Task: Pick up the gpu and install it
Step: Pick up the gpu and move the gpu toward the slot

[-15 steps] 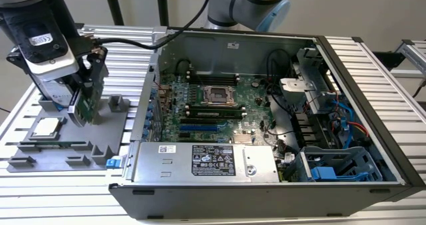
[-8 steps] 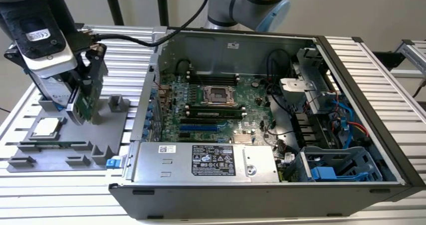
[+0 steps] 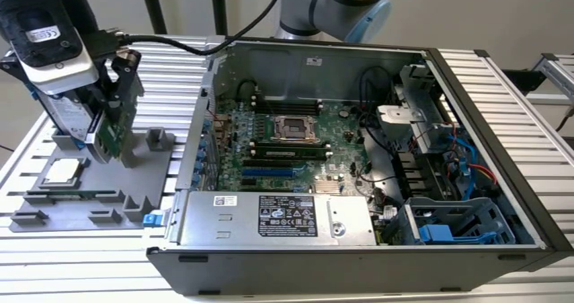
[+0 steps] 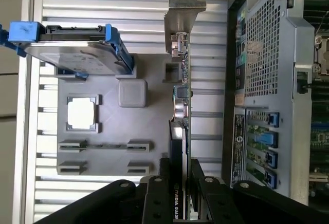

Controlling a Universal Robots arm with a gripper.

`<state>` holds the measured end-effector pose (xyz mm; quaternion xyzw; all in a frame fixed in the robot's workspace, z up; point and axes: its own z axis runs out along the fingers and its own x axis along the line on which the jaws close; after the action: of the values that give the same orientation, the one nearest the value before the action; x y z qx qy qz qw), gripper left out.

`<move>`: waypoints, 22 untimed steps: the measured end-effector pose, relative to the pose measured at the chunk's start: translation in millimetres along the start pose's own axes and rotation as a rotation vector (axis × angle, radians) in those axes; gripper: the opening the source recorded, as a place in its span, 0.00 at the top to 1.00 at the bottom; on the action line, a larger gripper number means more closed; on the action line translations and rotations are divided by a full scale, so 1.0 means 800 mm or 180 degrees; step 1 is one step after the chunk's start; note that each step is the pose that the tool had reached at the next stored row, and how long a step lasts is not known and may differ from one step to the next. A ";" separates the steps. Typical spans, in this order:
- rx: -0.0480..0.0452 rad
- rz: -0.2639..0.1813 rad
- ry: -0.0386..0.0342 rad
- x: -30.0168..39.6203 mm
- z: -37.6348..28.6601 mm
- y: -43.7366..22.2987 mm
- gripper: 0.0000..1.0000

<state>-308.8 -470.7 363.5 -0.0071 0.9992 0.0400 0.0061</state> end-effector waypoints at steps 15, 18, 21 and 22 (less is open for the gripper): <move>0.0000 0.0029 -0.0002 -0.0003 -0.0270 0.0022 1.00; 0.0000 0.0029 -0.0003 -0.0004 -0.0318 0.0025 1.00; 0.0001 0.0029 -0.0002 -0.0005 -0.0362 0.0029 1.00; 0.0001 0.0029 -0.0002 -0.0005 -0.0377 0.0030 1.00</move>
<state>-308.8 -470.7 393.7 -0.0026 0.9992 0.0399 0.0063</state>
